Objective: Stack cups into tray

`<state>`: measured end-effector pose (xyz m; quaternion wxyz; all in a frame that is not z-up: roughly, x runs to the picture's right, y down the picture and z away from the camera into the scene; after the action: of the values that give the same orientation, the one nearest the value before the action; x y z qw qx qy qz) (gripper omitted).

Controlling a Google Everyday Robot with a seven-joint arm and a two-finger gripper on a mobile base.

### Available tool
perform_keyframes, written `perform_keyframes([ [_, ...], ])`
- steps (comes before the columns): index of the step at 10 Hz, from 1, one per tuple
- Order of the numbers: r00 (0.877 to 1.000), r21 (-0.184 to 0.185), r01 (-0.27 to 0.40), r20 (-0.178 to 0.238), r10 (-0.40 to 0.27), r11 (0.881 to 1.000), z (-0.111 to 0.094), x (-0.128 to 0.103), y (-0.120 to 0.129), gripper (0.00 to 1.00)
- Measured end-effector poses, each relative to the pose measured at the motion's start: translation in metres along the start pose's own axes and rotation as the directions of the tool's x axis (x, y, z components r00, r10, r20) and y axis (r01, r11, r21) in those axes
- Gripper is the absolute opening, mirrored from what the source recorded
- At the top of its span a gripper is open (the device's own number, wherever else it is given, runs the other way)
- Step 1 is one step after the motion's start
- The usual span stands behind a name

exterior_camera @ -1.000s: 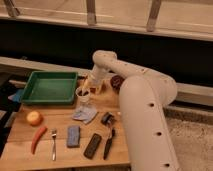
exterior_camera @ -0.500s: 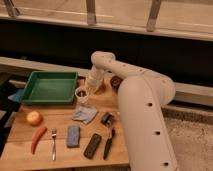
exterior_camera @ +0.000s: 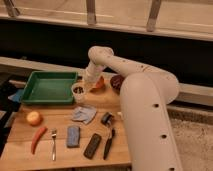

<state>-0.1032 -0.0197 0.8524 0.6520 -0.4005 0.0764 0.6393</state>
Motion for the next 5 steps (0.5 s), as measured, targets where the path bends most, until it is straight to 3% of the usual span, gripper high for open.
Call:
perform_keyframes([
  [2,0.998,0.008,0.056,0.042,-0.056,0.998,-0.038,-0.001,0.028,0.0],
  [5,0.987,0.024,0.126,0.097,-0.128,0.992,-0.075,-0.005,0.053,0.0],
])
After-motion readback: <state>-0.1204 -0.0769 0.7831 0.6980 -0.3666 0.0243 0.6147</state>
